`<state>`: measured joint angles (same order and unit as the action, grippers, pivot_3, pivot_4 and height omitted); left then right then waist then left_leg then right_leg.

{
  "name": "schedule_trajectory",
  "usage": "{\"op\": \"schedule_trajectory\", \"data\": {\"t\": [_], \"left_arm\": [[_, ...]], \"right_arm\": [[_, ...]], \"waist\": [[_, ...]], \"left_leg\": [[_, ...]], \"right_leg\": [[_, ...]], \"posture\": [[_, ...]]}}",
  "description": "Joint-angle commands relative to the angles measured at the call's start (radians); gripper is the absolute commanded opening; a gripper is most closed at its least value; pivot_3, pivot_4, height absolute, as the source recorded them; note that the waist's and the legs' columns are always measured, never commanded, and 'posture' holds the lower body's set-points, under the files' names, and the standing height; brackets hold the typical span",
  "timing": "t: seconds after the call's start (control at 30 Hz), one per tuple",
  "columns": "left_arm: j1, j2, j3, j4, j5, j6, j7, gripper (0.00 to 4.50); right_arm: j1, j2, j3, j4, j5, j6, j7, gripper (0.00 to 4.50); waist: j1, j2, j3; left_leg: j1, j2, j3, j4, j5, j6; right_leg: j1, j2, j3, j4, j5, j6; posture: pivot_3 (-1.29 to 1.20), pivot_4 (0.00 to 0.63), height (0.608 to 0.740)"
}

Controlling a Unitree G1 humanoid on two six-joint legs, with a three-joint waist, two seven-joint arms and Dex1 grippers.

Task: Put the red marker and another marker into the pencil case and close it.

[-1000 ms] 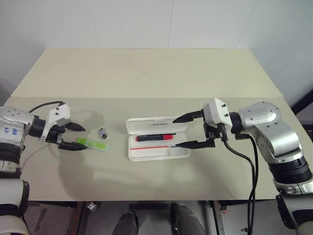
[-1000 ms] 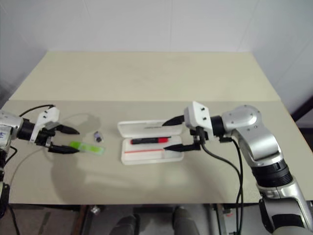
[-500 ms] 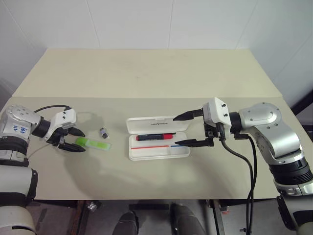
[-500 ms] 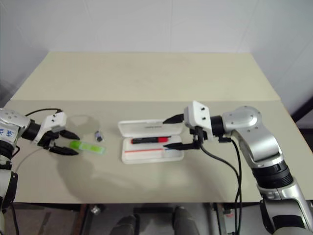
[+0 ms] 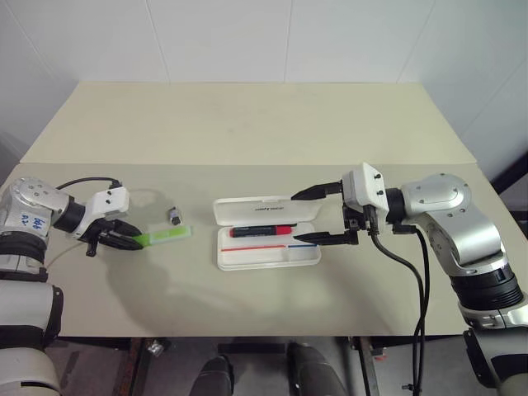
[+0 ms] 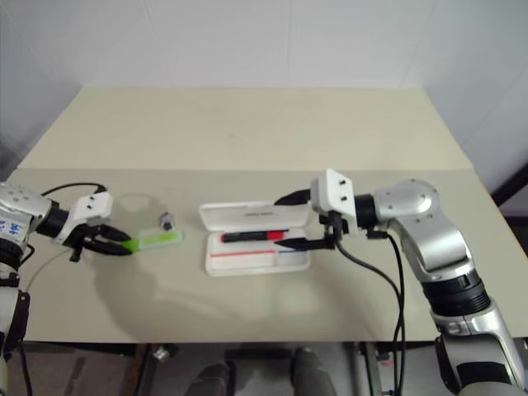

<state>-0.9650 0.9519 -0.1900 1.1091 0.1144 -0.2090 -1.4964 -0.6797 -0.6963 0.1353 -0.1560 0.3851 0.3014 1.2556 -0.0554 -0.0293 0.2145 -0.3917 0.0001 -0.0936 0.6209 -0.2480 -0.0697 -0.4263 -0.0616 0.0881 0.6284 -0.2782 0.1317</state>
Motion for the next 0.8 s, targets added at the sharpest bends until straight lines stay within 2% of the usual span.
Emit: {"op": "schedule_trajectory", "data": {"t": [0.03,0.27,0.43,0.63,0.8], "left_arm": [[0.006,0.038,0.072,-0.074,-0.055,0.024,-0.002,1.08],[0.107,0.091,0.247,-0.373,-0.202,0.179,0.060,1.08],[0.197,0.070,0.389,-0.744,-0.375,0.362,0.143,1.08],[0.198,0.000,0.416,-1.065,-0.532,0.548,0.245,1.08],[0.187,-0.063,0.371,-1.253,-0.642,0.742,0.333,1.08]], "right_arm": [[0.021,-0.018,-0.069,-0.017,0.036,-0.029,0.007,4.50],[0.057,-0.019,-0.140,0.003,0.090,-0.021,0.007,4.50],[0.087,-0.010,-0.202,0.077,0.177,-0.006,0.052,4.50],[0.096,-0.038,-0.216,0.201,0.179,-0.053,0.157,4.50],[0.076,-0.025,-0.214,0.245,0.155,-0.088,0.137,4.50]], "waist": [[0.001,0.000,0.000],[-0.002,0.000,0.000],[0.000,-0.001,0.001],[0.002,-0.001,0.001],[-0.004,-0.002,0.001]], "left_leg": [[0.000,0.000,0.000,0.000,0.000,0.000],[-0.001,0.000,-0.001,0.000,0.000,0.000],[-0.001,0.000,-0.001,0.002,0.000,0.000],[0.001,0.000,-0.002,0.007,0.000,0.000],[0.006,-0.001,-0.001,0.008,0.000,0.000]], "right_leg": [[0.000,0.000,0.000,0.000,0.000,0.000],[0.000,0.000,0.000,0.000,0.000,0.000],[0.000,0.000,0.000,0.002,0.000,0.000],[0.006,0.000,0.000,0.001,0.001,0.002],[0.012,0.000,0.000,-0.002,0.002,0.003]], "posture": [[0.00,0.150,0.740],[0.00,0.150,0.740],[0.00,0.150,0.740],[0.00,0.150,0.740],[0.00,0.150,0.740]]}}
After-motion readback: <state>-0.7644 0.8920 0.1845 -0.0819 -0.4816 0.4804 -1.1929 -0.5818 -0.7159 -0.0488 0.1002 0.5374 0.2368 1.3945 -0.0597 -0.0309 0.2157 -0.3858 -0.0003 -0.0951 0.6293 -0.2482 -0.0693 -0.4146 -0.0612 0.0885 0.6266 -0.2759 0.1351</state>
